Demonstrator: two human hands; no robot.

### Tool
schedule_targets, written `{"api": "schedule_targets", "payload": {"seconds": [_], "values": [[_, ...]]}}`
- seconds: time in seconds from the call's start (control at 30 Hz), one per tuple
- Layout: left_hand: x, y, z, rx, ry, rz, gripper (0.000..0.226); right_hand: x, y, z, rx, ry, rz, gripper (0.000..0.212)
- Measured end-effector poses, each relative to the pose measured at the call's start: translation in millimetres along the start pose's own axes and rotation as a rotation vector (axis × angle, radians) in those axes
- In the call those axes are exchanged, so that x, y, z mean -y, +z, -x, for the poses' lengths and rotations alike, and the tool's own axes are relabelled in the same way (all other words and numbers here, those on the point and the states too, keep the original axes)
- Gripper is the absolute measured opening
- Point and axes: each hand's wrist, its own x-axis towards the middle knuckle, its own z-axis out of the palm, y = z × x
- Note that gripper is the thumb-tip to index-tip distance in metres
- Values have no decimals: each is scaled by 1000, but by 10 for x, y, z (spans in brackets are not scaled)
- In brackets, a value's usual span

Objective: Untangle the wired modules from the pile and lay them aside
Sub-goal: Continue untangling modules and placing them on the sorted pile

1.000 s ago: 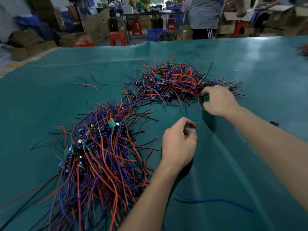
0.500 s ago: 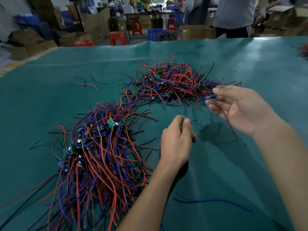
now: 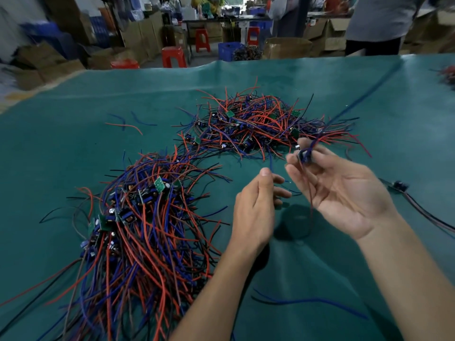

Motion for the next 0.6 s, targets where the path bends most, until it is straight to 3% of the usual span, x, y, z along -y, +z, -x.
{"api": "schedule_targets", "payload": {"seconds": [0.13, 0.2, 0.4, 0.5, 0.6], "values": [[8, -9, -11, 25, -17, -13, 65, -172, -52, -111, -251, -134, 414, 8], [-2, -12, -17, 7, -36, 62, 62, -238, -79, -152, -296, -187, 564, 12], [-18, -25, -52, -60, -73, 202, 70, -269, -154, -203, -205, -295, 800, 25], [-30, -23, -49, -93, -86, 230, 71, -262, -163, -195, -151, -339, 795, 17], [-50, -20, -50, -89, -104, 266, 72, -232, -186, -176, -85, -351, 753, 28]]}}
